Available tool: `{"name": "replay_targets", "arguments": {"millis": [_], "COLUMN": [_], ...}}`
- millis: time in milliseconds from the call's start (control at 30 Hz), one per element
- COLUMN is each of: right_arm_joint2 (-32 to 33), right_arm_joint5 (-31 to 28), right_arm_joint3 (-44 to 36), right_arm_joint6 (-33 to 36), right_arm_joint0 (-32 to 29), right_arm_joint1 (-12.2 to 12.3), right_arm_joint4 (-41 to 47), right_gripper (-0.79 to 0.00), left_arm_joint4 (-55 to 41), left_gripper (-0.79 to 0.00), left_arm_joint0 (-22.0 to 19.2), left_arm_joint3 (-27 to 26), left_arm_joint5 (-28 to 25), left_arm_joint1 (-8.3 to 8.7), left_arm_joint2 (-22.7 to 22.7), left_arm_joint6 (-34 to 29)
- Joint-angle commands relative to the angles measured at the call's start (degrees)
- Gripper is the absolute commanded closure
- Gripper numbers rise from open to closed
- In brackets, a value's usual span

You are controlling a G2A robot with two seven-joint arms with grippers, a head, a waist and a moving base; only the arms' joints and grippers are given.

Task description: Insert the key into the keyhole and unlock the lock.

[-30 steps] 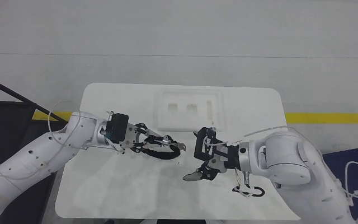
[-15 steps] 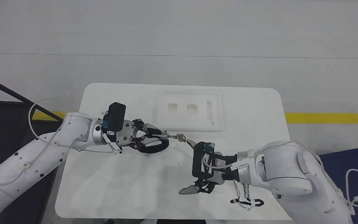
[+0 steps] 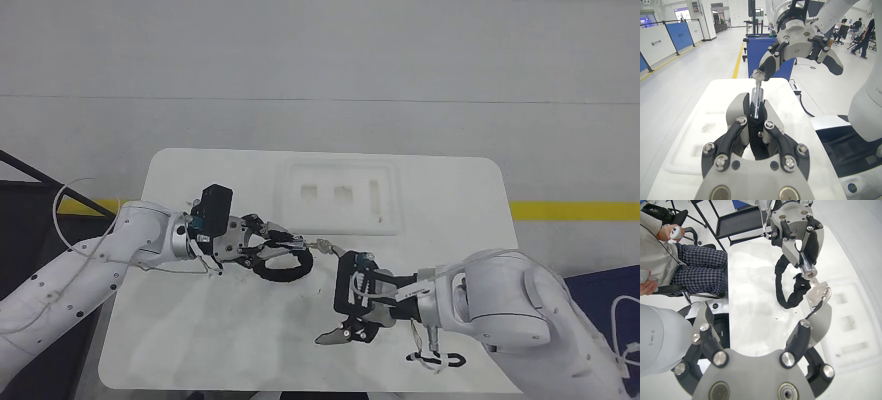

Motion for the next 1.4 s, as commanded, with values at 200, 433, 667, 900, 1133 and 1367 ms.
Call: {"name": "replay_targets", "arguments": {"millis": [200, 433, 667, 900, 1133, 1367], "right_arm_joint2": [-2.08, 0.15, 1.09, 1.12, 0.76, -0.42], "right_arm_joint5": [1.1, 1.43, -2.21, -2.21, -8.28, -13.1], "right_arm_joint3": [0.88, -1.04, -1.7, -1.81, -5.6, -4.48], "right_arm_joint6": [0.86, -0.14, -1.88, -2.14, -3.28, -9.0], "right_arm_joint0": [1.97, 1.52, 0.9, 0.84, 0.51, 0.07], "right_arm_joint1": [-0.25, 0.2, 0.53, 0.53, 0.97, 1.08], "right_arm_joint4": [0.61, -3.36, -5.85, -6.09, -20.93, -33.11], "right_gripper": [-0.785, -0.785, -0.785, -0.785, -0.785, -0.588], "left_arm_joint4": [1.88, 3.19, 3.6, 4.37, 4.2, 3.05], "left_gripper": [0.0, 0.0, 0.0, 0.0, 0.0, 0.0], "left_arm_joint0": [1.37, 2.84, 4.07, 4.44, 4.4, 3.91], "left_arm_joint3": [0.13, 1.11, -0.21, -2.16, -2.7, -2.8], "left_arm_joint5": [-1.11, -2.94, -3.4, -3.4, -3.4, -3.4], "left_arm_joint1": [-0.98, -1.19, -1.22, -1.16, -1.02, -0.97], "left_arm_joint2": [-2.2, -4.65, -5.65, -6.37, -6.29, -5.18], "left_arm_joint6": [-0.29, -0.63, -2.43, -4.18, -5.22, -5.97]}}
